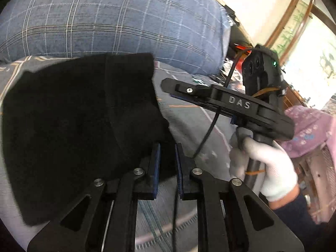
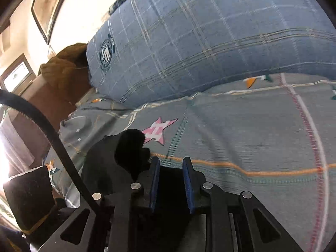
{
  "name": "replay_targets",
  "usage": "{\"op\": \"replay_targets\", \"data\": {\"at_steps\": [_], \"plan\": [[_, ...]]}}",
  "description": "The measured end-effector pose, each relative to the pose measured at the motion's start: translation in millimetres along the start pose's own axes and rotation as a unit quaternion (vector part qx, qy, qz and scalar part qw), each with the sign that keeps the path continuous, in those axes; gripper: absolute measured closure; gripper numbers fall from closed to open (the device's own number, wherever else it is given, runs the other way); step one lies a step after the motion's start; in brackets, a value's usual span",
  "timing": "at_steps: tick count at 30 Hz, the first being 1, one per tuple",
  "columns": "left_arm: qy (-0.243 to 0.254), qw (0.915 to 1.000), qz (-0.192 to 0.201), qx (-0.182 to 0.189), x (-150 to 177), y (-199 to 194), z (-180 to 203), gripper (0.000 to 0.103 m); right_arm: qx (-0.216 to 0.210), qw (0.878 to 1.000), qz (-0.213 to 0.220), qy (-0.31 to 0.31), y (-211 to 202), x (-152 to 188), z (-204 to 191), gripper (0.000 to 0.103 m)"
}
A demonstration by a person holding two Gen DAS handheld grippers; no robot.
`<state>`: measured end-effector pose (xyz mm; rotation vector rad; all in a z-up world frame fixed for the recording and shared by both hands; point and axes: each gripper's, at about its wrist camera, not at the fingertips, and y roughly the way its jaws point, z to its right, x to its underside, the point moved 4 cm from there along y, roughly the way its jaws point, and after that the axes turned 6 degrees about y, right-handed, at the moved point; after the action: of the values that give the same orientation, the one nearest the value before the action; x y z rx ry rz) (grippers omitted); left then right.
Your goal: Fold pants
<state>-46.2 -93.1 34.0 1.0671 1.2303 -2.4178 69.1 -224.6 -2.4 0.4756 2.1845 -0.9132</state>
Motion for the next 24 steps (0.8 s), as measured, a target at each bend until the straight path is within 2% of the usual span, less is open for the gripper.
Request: {"op": "replay_targets", "data": {"at_steps": [1,2,3,4,5,6,7,8,9,11,15,18,20,21,22,23,24], "plan": [[0.007,1.0000,-0.002,0.005,-1,-9,3,0.090,0.003,1.000,0.006,0.000,-6,-1,0,0.070],[0.018,0.9998,0.000,0.008,-3,-21,6,0.090,0.006,1.000,0.011,0.000,-10,-2,0,0.055],[0.036,0.9993,0.010,0.005,-6,-39,7,0.088,0.006,1.000,0.018,0.002,-20,-2,-2,0.049],[0.050,0.9986,0.018,0.002,-9,-52,7,0.077,-0.002,1.000,0.022,0.003,-27,-1,-3,0.049],[0.067,0.9974,0.026,-0.004,-14,-66,5,0.058,-0.015,1.000,0.025,0.003,-32,1,-6,0.049],[0.081,0.9960,0.034,-0.015,-20,-79,1,0.046,-0.037,0.999,0.028,0.002,-41,6,-10,0.049],[0.091,0.9946,0.044,-0.026,-26,-84,-7,0.030,-0.048,0.999,0.026,0.001,-43,9,-14,0.049],[0.103,0.9925,0.055,-0.038,-34,-89,-14,0.025,-0.054,0.998,0.022,-0.003,-42,13,-18,0.048],[0.118,0.9898,0.060,-0.054,-44,-90,-23,0.025,-0.056,0.998,0.015,-0.010,-45,20,-20,0.046],[0.131,0.9882,0.042,-0.067,-53,-82,-40,0.025,-0.043,0.999,0.000,-0.029,-42,33,-27,0.040],[0.134,0.9894,-0.014,-0.054,-80,-39,-66,0.025,-0.025,0.999,-0.019,-0.038,-19,40,-26,0.038],[0.133,0.9891,-0.036,-0.051,-81,-13,-75,0.025,-0.019,0.999,-0.022,-0.040,-4,36,-24,0.036],[0.132,0.9894,-0.049,-0.035,-73,3,-77,0.026,-0.031,0.998,-0.030,-0.040,6,34,-26,0.036],[0.128,0.9895,-0.058,-0.035,-71,12,-79,0.028,-0.046,0.997,-0.038,-0.039,14,34,-26,0.039],[0.122,0.9894,-0.068,-0.039,-69,20,-81,0.042,-0.057,0.997,-0.040,-0.035,18,33,-26,0.046],[0.118,0.9895,-0.072,-0.041,-68,24,-81,0.054,-0.070,0.996,-0.041,-0.028,22,32,-25,0.073],[0.112,0.9904,-0.072,-0.036,-67,25,-80,0.058,-0.085,0.995,-0.045,-0.014,26,32,-26,0.080]]}}
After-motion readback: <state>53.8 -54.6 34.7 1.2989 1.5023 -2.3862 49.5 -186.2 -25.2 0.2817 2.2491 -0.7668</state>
